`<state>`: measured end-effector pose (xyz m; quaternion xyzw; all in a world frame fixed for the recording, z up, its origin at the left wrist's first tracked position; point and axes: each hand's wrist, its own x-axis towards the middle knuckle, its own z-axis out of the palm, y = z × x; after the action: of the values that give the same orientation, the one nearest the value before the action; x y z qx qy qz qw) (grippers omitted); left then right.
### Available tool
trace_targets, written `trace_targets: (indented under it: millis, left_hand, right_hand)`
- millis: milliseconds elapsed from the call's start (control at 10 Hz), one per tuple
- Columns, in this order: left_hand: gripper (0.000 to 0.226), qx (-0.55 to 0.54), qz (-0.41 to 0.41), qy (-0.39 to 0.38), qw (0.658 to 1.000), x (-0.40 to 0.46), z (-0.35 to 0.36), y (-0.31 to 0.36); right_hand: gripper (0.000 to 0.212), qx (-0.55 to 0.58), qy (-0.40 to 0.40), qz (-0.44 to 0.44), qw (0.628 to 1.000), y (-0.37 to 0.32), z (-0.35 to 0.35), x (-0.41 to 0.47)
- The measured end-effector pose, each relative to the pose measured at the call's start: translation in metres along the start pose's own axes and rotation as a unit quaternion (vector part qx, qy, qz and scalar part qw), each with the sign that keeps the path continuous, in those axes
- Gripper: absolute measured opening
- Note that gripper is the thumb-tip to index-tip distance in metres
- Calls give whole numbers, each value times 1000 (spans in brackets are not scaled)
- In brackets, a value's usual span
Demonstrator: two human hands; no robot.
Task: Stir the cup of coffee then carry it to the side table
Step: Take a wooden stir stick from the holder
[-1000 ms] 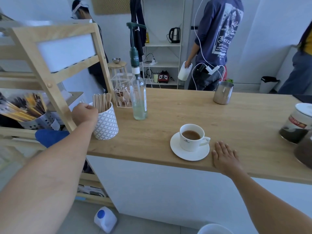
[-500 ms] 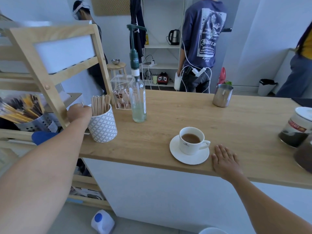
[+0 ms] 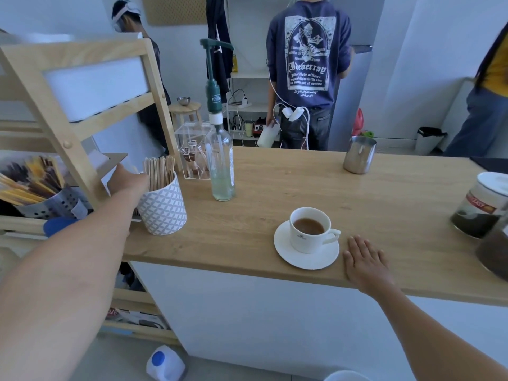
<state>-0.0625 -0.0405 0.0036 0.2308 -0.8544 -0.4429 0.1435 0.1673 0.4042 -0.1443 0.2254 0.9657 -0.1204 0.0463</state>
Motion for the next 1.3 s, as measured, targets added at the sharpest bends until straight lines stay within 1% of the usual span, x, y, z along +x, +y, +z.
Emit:
trace_targets:
  millis: [100, 300, 400, 500, 600, 800, 900, 1100, 1300]
  left_hand:
    - [44, -23, 24, -36, 999, 9, 1, -5]
    - [38, -44, 37, -41, 997, 8, 1, -3]
    - [54, -34, 31, -53, 998, 17, 0, -2]
    - [58, -24, 27, -32, 999, 22, 0, 0]
    - [34, -35, 61, -25, 997, 16, 5, 5]
    - [21, 76, 107, 3, 991, 0, 19, 14]
    - [19, 133, 108, -6, 985, -4, 20, 16]
    - [16, 190, 110, -7, 976, -9, 21, 25]
    - [21, 104, 102, 0, 989, -12, 20, 27]
  right_hand:
    - [56, 3, -1, 0, 1000, -1, 1, 1]
    - [56, -1, 2, 1, 1000, 0, 2, 1]
    - [56, -4, 1, 2, 1000, 1, 3, 1]
    - [56, 0, 2, 3, 1000, 1, 3, 3]
    - [56, 1, 6, 3, 1000, 0, 5, 3]
    - [56, 3, 10, 3, 1000, 2, 3, 2]
    - [56, 3, 9, 3, 1000, 1, 4, 2]
    - [55, 1, 11, 5, 1000, -1, 3, 1]
    - [56, -3, 11, 7, 1000, 1, 4, 2]
